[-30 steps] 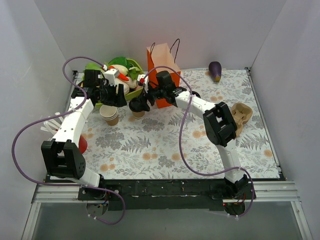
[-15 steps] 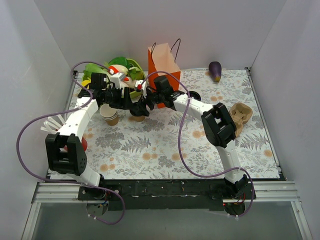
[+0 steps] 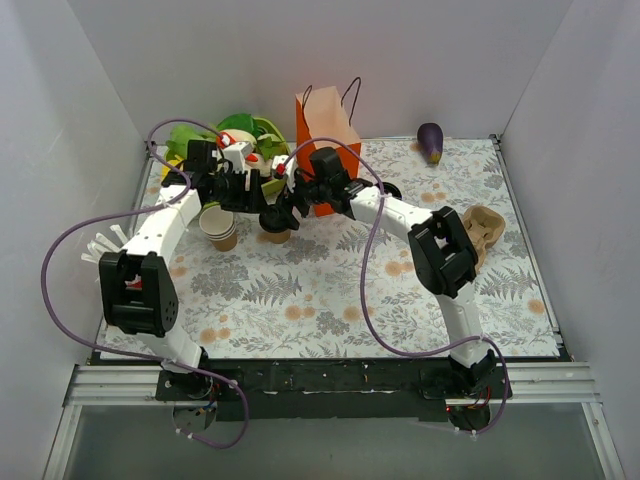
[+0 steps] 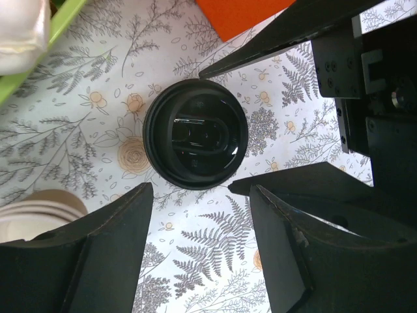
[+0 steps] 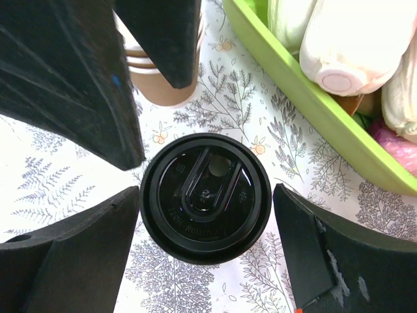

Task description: Pack the takeout coffee

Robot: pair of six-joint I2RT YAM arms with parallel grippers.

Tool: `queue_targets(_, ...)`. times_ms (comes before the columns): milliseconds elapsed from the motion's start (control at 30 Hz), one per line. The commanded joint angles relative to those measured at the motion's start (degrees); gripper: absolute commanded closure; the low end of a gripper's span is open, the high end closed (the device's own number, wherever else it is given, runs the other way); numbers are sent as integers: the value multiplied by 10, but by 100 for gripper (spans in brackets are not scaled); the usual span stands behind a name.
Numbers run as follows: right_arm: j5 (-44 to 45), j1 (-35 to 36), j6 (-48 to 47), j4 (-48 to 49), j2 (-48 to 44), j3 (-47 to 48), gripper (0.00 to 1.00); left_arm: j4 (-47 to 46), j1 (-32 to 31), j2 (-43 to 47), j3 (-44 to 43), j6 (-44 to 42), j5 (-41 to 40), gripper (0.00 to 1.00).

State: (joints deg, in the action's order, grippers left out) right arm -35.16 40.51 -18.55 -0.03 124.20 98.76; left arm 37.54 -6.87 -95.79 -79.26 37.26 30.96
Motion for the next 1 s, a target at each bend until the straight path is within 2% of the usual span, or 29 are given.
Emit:
queue_targets(0,-23,-1,13,14,-55,-3,9,24,4,89,-23,-46,-31,39)
queue_targets(67,-25,-1,14,10,-63,-7,10,34,4,101,-23,-68,-59,39)
queue_targets(300,-24,-10,6,1,-125,-48,16,175,4,64,-67,-113,-171,43)
queue_targets(467,-27,-14,-8,-30,-171,-82,18,191,4,22,-76,-116,-194,51)
queue_targets(700,-15,-21,-18,-37,-213,-141,19,222,6,-40,-107,-128,-192,57)
queue_targets(967,-9,-25,-13,-28,-225,-168,20,228,10,-52,-136,-120,-201,64)
